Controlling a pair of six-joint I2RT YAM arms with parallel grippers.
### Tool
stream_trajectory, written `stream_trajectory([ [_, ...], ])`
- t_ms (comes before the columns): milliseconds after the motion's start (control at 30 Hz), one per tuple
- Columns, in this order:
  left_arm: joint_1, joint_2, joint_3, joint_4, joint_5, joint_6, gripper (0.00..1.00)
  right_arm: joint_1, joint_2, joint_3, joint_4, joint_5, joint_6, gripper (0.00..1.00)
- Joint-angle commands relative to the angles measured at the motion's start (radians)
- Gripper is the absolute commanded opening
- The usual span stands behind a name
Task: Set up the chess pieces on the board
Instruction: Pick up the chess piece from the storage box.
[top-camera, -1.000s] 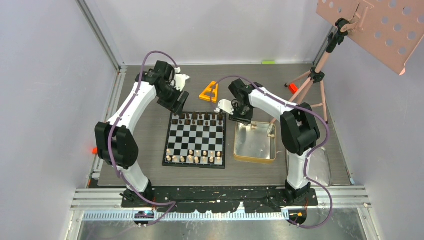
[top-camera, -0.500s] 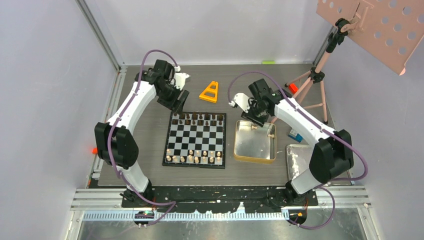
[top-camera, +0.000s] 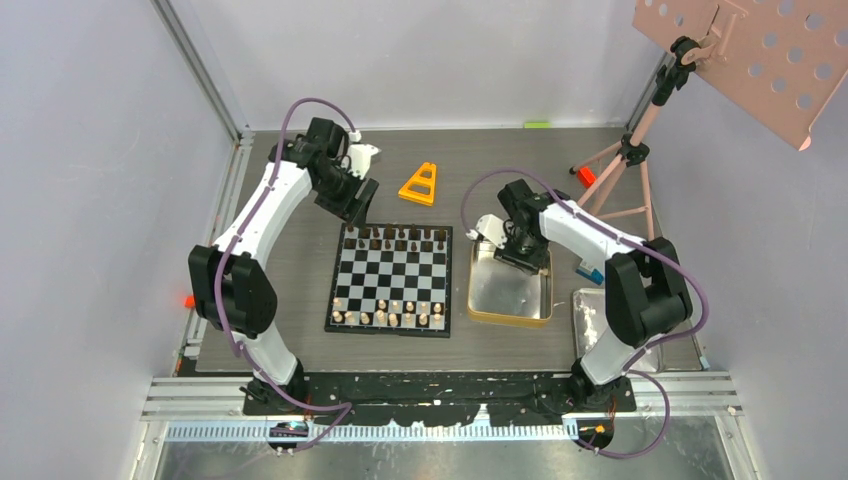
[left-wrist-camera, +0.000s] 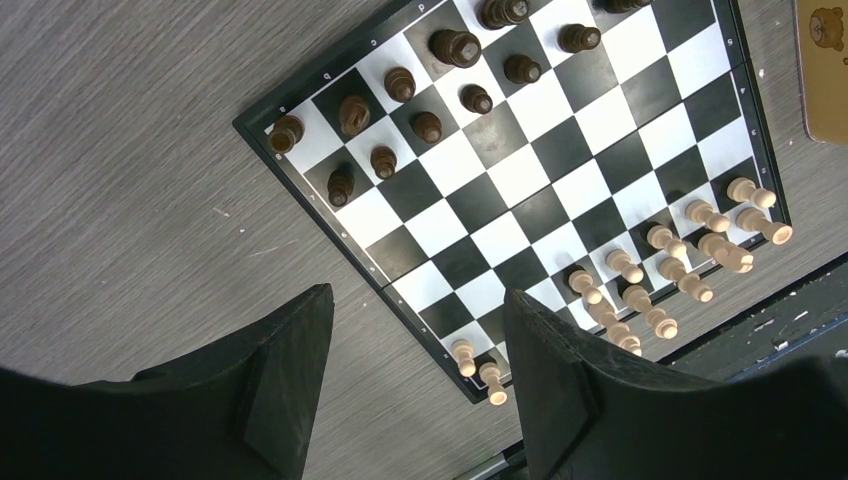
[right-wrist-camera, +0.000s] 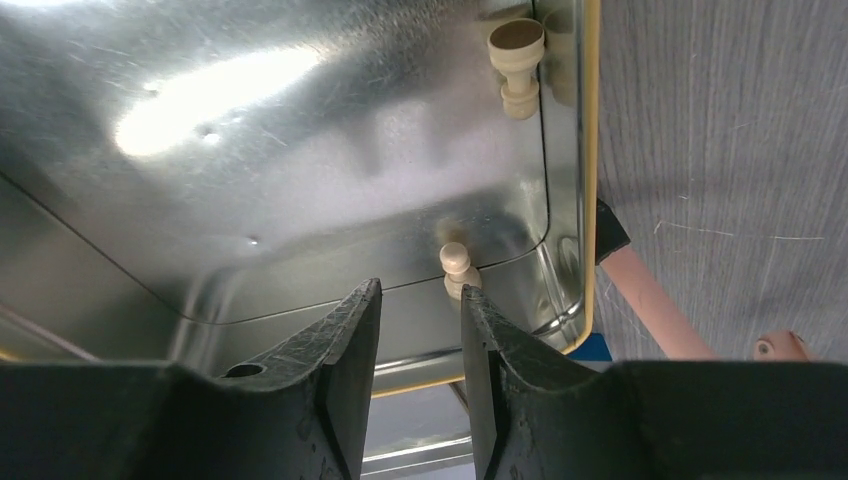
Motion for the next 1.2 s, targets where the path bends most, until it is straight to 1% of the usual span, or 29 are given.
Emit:
stream_trajectory([
  [0, -0.001, -0.03, 0.006, -0.009, 0.022, 0.01, 0.65, -0.025, 0.038, -0.003, 0.026, 0.023, -0.051, 0.41],
  [300, -0.001, -0.025, -0.003, -0.011, 0.034, 0.011, 0.65, -0.039, 0.095, -0.012, 0.052, 0.037, -0.078, 0.41],
  [500, -0.001, -0.023, -0.012, -0.011, 0.034, 0.015, 0.65, -0.042, 0.125, -0.023, 0.059, 0.064, -0.101, 0.39],
  [700, -0.002, -0.017, -0.013, -0.01, 0.035, 0.016, 0.65, -0.041, 0.14, -0.025, 0.059, 0.075, -0.11, 0.32],
  [833, -0.001, -0.013, -0.008, -0.013, 0.038, 0.016, 0.65, -0.041, 0.14, -0.012, 0.049, 0.059, -0.102, 0.23],
  [1000, -0.001, -0.006, 0.001, -0.014, 0.042, 0.021, 0.65, -0.042, 0.106, 0.029, 0.021, -0.005, -0.079, 0.15],
  [1167, -0.001, -0.01, -0.004, 0.016, 0.102, 0.031, 0.65, -0.057, 0.054, 0.088, -0.004, -0.15, -0.035, 0.08],
])
